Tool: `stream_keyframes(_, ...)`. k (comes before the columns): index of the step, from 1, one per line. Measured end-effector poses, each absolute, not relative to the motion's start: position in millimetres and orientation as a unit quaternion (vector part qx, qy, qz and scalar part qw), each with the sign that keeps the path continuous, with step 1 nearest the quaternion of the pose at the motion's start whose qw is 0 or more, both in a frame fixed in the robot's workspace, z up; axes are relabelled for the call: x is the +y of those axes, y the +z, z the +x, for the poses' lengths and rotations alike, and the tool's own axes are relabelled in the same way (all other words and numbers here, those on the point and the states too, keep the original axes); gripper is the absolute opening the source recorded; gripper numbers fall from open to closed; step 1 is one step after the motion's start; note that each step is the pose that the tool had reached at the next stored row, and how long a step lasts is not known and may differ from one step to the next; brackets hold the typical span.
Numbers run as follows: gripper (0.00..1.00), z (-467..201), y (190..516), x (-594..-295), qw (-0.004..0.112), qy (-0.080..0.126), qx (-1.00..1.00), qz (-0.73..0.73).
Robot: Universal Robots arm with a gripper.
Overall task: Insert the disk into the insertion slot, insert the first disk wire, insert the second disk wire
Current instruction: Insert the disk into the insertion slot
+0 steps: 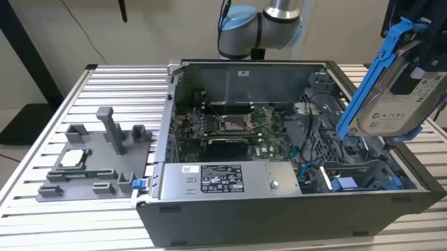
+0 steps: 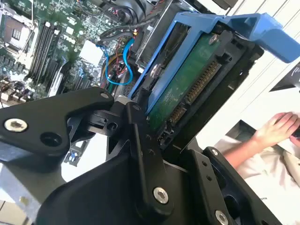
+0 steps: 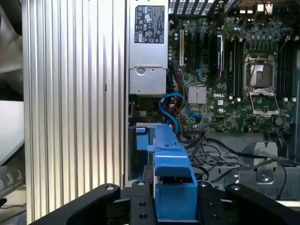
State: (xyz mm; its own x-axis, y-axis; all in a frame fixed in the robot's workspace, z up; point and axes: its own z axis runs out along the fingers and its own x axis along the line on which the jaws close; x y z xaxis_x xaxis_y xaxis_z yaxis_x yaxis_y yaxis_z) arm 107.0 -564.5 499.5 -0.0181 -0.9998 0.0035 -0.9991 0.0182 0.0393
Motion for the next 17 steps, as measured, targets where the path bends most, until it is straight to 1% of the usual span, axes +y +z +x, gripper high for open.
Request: stream_keyframes(17, 0.00, 108.7, 495.4, -567.3, 0.015, -0.013, -0.713, 0.701)
